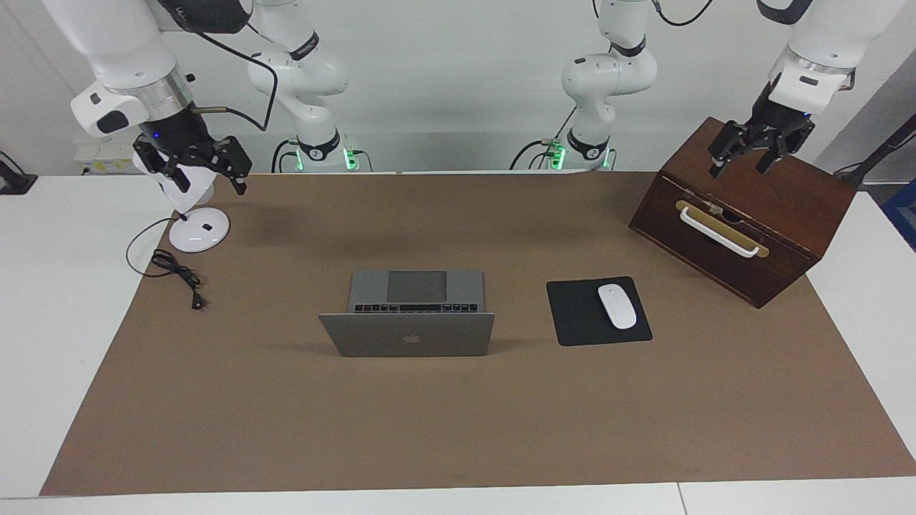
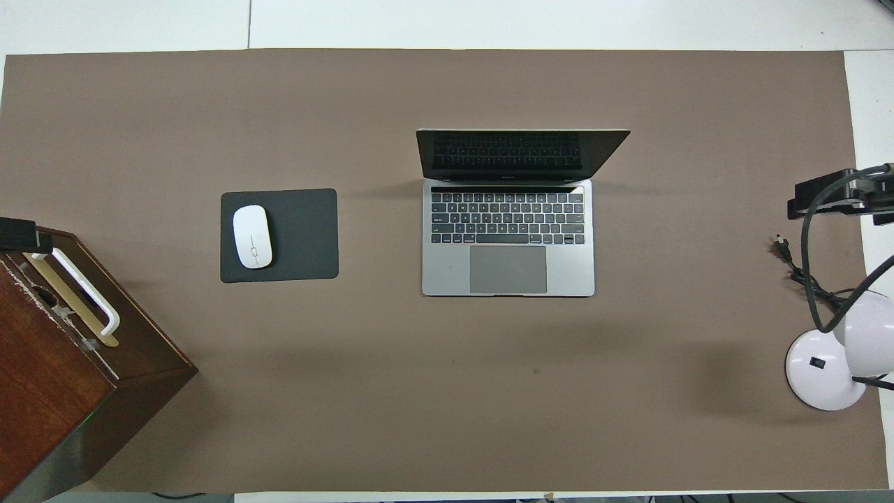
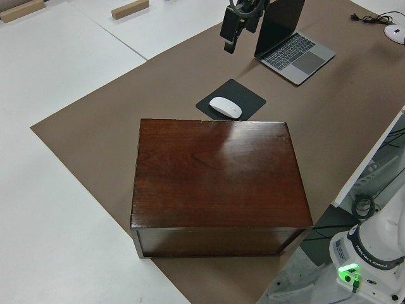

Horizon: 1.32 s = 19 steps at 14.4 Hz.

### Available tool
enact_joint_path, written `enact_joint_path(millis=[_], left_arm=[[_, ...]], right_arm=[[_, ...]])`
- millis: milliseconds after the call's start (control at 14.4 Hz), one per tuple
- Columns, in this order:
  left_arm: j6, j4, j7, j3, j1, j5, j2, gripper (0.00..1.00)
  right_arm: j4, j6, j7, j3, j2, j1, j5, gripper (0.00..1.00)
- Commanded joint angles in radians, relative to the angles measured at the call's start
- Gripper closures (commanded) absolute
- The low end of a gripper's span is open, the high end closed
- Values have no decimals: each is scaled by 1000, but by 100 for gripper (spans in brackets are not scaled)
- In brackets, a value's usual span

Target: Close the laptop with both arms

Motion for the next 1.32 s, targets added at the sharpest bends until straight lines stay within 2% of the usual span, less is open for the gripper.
enact_joint_path(millis=[0,1252], left_arm=[[-6,27,-5,-8,7,19,16,0],[11,26,-2,-10,-9,20,16,0]], right_arm=[[-22,9,4,4,-18,-9,0,0],[-30,46,-6,-1,-25,-21,14,0]])
